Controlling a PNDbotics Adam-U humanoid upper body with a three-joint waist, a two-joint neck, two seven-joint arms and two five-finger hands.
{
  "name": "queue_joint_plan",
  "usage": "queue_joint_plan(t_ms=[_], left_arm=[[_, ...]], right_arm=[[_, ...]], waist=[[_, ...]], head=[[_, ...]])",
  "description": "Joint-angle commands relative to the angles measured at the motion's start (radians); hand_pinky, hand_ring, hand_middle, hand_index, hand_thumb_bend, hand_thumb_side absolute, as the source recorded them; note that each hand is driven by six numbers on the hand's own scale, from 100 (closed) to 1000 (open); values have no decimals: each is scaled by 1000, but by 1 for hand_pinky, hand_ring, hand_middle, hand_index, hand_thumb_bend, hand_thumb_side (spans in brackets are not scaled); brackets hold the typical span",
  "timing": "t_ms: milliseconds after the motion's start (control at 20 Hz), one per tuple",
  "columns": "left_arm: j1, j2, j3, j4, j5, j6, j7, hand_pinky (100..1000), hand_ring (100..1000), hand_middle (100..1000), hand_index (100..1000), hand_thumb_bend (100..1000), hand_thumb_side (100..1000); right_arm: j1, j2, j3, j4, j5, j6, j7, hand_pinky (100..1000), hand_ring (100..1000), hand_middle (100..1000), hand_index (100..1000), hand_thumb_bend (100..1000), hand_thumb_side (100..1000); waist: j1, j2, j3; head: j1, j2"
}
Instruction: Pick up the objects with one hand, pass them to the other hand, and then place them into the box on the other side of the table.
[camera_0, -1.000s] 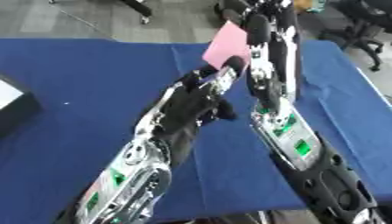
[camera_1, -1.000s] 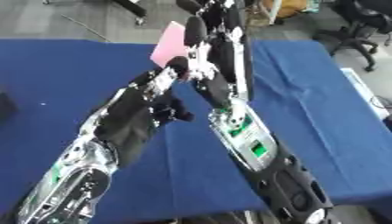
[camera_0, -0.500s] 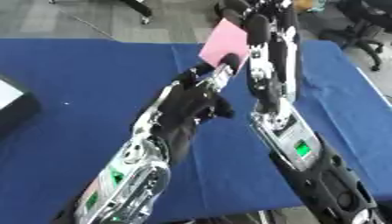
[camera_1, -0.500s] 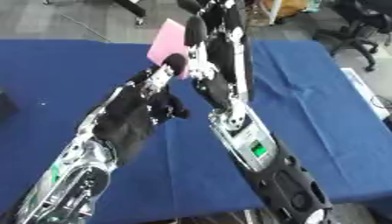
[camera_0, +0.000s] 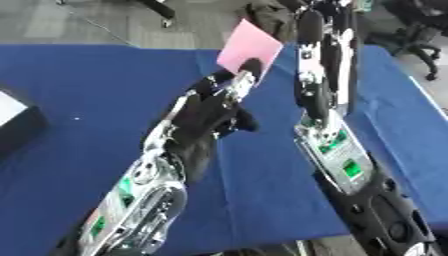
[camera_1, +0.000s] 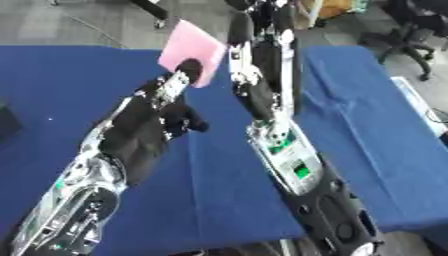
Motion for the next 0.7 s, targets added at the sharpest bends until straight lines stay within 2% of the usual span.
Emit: queue_joint_plan(t_ms=[50, 200, 250, 300, 550, 700], left_arm=[[-12, 8, 16, -16, -10, -10, 3, 508, 354, 230, 318, 160, 233], [-8, 14, 25, -10, -15, -20, 6, 508, 353, 230, 318, 162, 232], [-8, 18, 29, -8, -17, -24, 8, 507, 353, 231, 317, 103, 323], [-8, 23, 33, -7, -19, -29, 9, 507, 352, 230, 317, 163, 230], [-11, 74, 74, -6, -35, -57, 26, 504, 350, 228, 315, 162, 229], [-20, 132, 121, -4, -62, -83, 50, 498, 345, 223, 312, 160, 227]], right_arm=[[-4, -4, -27, -16, 29, -2, -24, 800, 820, 853, 914, 100, 523], [3, -2, -49, -16, 52, -1, -47, 801, 818, 850, 913, 100, 524], [6, -2, -56, -16, 59, -1, -54, 801, 817, 850, 912, 100, 606], [9, -1, -63, -16, 67, 0, -62, 801, 816, 850, 911, 100, 525], [38, -5, -88, -16, 105, 22, -84, 800, 816, 848, 911, 100, 523], [56, 0, -93, -16, 124, 40, -85, 801, 816, 847, 912, 100, 525]], waist=[[4, -13, -2], [5, -14, -5], [6, -14, -5], [6, -14, -7], [12, -17, -17], [18, -18, -28]], head=[[10, -2], [34, -2], [46, -2], [62, -2], [178, -2], [271, -9]])
